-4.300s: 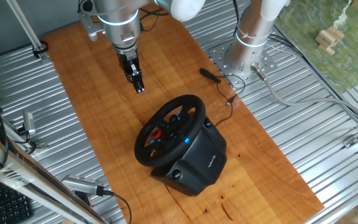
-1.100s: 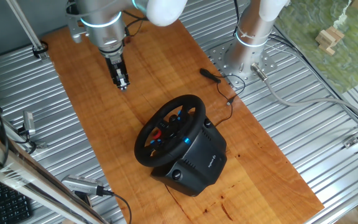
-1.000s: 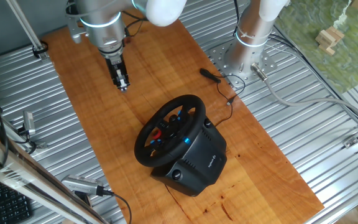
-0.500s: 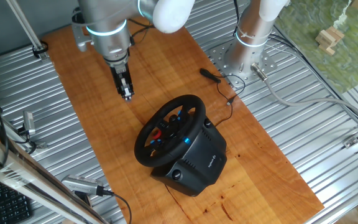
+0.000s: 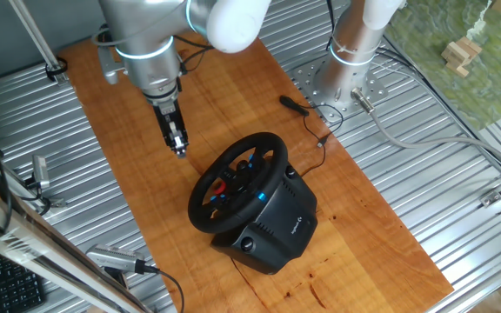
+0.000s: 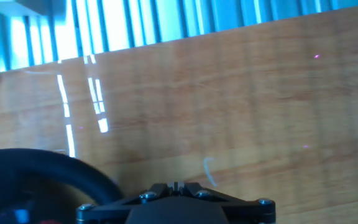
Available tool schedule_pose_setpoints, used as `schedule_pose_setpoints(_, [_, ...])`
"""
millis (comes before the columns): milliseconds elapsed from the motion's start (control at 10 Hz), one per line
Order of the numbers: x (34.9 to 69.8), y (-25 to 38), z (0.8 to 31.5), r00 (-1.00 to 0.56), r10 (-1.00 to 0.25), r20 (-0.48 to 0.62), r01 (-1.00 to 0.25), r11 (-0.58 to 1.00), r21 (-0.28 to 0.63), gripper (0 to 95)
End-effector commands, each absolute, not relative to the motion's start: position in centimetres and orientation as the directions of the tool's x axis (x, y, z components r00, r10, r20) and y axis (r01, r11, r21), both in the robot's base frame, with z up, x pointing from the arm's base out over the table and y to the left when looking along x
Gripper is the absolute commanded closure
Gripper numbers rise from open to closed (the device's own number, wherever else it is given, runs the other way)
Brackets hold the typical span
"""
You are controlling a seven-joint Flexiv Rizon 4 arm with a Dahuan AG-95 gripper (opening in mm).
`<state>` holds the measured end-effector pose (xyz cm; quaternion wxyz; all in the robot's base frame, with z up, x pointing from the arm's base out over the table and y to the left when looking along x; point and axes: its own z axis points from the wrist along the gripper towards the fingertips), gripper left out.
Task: Rotate the steering wheel 90 degrees counterclockwise
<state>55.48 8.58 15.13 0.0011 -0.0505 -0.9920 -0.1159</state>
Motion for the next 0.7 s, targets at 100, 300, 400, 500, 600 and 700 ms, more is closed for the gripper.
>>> schedule_pose_setpoints(100, [55.6,10.0,15.3,-0.995,0.1,0.022,0.102,0.958,0.267,95.0])
schedule_pose_setpoints(300, [55.6,11.6,15.1,-0.996,0.088,0.03,0.093,0.935,0.341,95.0])
schedule_pose_setpoints(400, [55.6,11.9,15.1,-0.996,0.084,0.036,0.091,0.934,0.346,95.0])
schedule_pose_setpoints(500, [55.7,12.5,15.1,-0.995,0.081,0.054,0.095,0.932,0.349,95.0])
schedule_pose_setpoints(600, [55.8,12.9,15.1,-0.994,0.079,0.072,0.1,0.932,0.347,95.0])
schedule_pose_setpoints(700, [55.8,13.0,15.0,-0.994,0.076,0.083,0.101,0.931,0.352,95.0])
